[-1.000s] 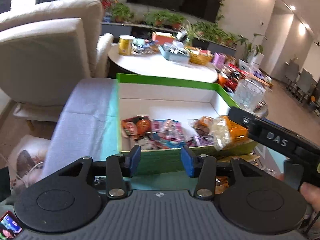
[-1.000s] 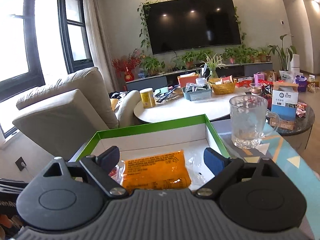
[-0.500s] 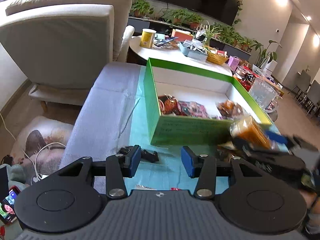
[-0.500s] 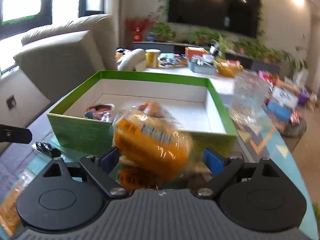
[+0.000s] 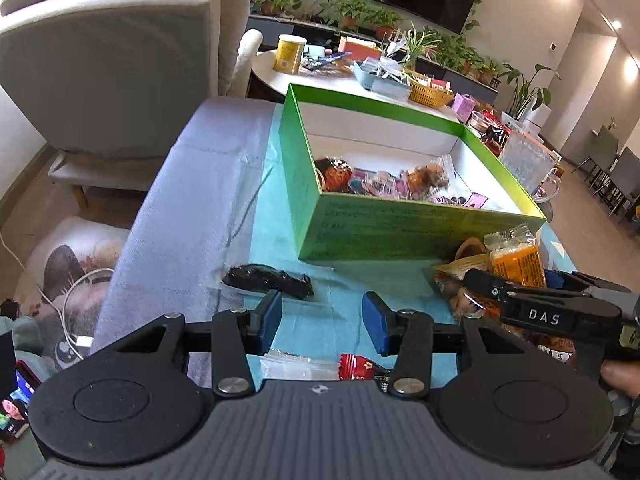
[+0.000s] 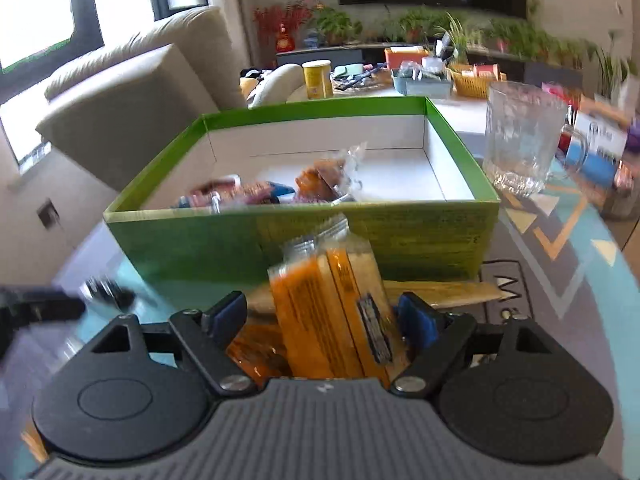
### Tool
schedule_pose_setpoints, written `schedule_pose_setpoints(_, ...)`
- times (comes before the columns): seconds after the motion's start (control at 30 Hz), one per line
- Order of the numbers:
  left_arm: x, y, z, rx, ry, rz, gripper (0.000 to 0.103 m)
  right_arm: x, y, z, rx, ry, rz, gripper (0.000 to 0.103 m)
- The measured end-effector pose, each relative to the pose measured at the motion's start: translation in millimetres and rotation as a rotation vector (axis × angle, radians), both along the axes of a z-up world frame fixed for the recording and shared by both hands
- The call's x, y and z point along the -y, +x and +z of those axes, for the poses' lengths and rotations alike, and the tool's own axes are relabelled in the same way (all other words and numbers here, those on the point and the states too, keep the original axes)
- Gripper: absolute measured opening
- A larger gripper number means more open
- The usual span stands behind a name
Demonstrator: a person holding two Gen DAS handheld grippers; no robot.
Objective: Organize snacks
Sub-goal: 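Open the left tool over the box while the right tool releases the orange loaf inside, then grasp the long beige bread bag with the left tool while the right tool grasps the orange nut bag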
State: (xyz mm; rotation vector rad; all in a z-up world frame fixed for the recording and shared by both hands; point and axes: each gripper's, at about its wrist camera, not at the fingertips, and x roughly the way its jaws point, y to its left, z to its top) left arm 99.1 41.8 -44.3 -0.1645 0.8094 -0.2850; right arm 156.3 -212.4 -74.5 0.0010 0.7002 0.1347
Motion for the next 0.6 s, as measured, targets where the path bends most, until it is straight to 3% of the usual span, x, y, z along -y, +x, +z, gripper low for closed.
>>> schedule_pose_setpoints(0.1, 2.0, -2.2, 2.3, 0.008, 0.007, -0.01, 0.042, 4.1, -1.2, 10.1, 0.003, 0.03, -0.025, 0.056)
schedule_pose_setpoints(0.23, 3.7, -6.2, 8.9, 0.037, 0.007, -0.012, 0.042, 12.1, -15.8, 40.7, 0.118, 0.15, -0.016, 0.056)
schedule_pose_setpoints(0.37, 11.0, -7.3, 13.4, 0.042, 0.012, -0.022, 0.042, 2.2, 20.2, 67.9, 0.25, 0.174, -0.018, 0.056)
schedule_pose_setpoints(0.47, 12.8, -15.1, 18.6, 0.071, 0.029, -0.047, 0.042, 5.1, 52.2, 69.0, 0.227, 0.188, -0.088, 0.069)
schedule_pose_setpoints(0.5, 11.5, -17.5, 19.9, 0.085, 0.036, -0.051, 0.042, 6.1, 50.4, 68.7, 0.22, 0.19, -0.114, 0.072)
schedule_pose_setpoints(0.6, 4.3, -16.7, 18.9, 0.098, 0.056, -0.029, 0.043, 14.3, 25.1, 58.3, 0.222, 0.235, -0.058, 0.072)
